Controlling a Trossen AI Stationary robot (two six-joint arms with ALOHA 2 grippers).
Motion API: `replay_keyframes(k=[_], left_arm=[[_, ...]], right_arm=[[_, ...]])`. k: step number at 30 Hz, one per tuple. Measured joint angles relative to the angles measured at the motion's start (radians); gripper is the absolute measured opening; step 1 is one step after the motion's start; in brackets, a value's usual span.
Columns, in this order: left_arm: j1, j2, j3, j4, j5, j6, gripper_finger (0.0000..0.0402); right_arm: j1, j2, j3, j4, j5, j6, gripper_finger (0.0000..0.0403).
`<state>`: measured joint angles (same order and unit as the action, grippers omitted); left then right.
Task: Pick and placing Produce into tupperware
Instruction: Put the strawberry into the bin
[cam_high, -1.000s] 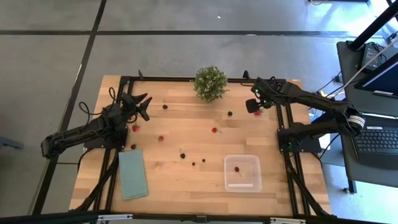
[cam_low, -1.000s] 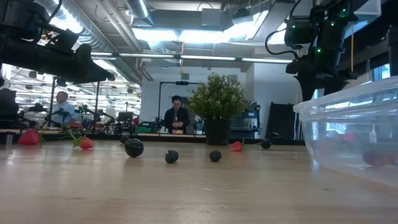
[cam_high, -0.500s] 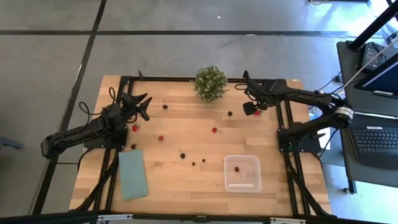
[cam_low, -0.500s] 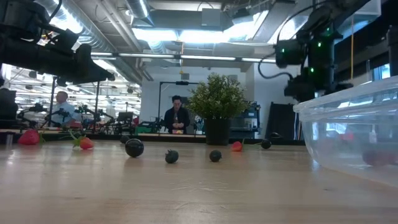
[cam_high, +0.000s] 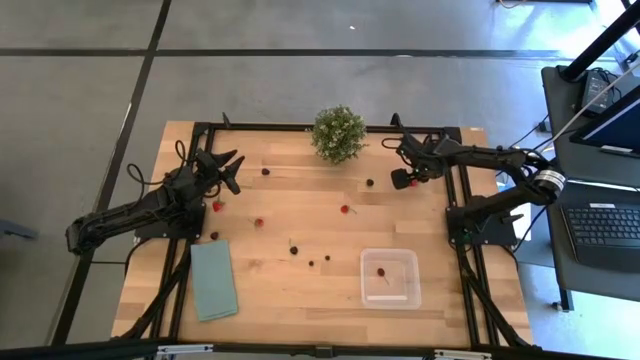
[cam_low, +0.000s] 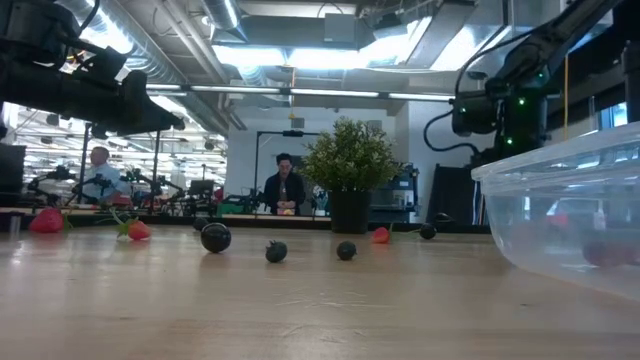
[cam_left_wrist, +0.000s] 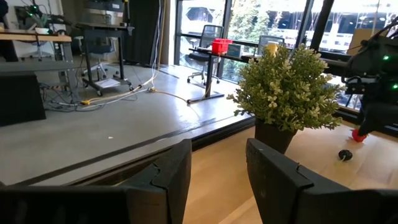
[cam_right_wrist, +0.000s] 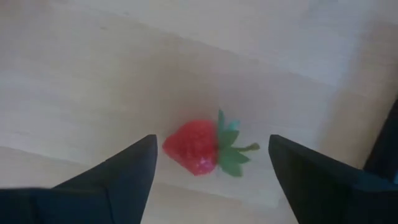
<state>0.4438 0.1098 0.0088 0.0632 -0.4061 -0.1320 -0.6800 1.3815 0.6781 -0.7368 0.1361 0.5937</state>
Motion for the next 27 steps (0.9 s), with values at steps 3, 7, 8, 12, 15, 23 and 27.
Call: replay_keyframes(k=[3,7,8,12,15,23,27], left_arm=[[0.0,0.0,0.0,0.0,0.0,0.003,0.0145],[0.0,0.0,0.0,0.0,0.0,0.003,0.0145],[0.0,0.0,0.0,0.0,0.0,0.003,0.0145],[0.0,0.0,0.0,0.0,0.0,0.004,0.0145],[0.0,0.0,0.0,0.0,0.0,0.004,0.0145],[0.0,0.0,0.0,0.0,0.0,0.004,0.0145],[0.0,0.0,0.0,0.0,0.0,0.004,0.0145]], right_arm=[[0.0,0.0,-0.011,0.016,-0.001,0.004,0.031],[0.0,0.0,-0.014,0.031,-0.002,0.001,0.031],[0.0,0.0,-0.014,0.042,-0.005,0.001,0.031],[0.0,0.0,-0.014,0.066,-0.035,0.0,0.031],[0.0,0.0,-0.014,0.066,-0.038,0.0,0.031],[0.0,0.0,-0.014,0.064,-0.041,-0.014,0.031],[0.0,0.0,-0.014,0.062,-0.042,-0.02,0.031]])
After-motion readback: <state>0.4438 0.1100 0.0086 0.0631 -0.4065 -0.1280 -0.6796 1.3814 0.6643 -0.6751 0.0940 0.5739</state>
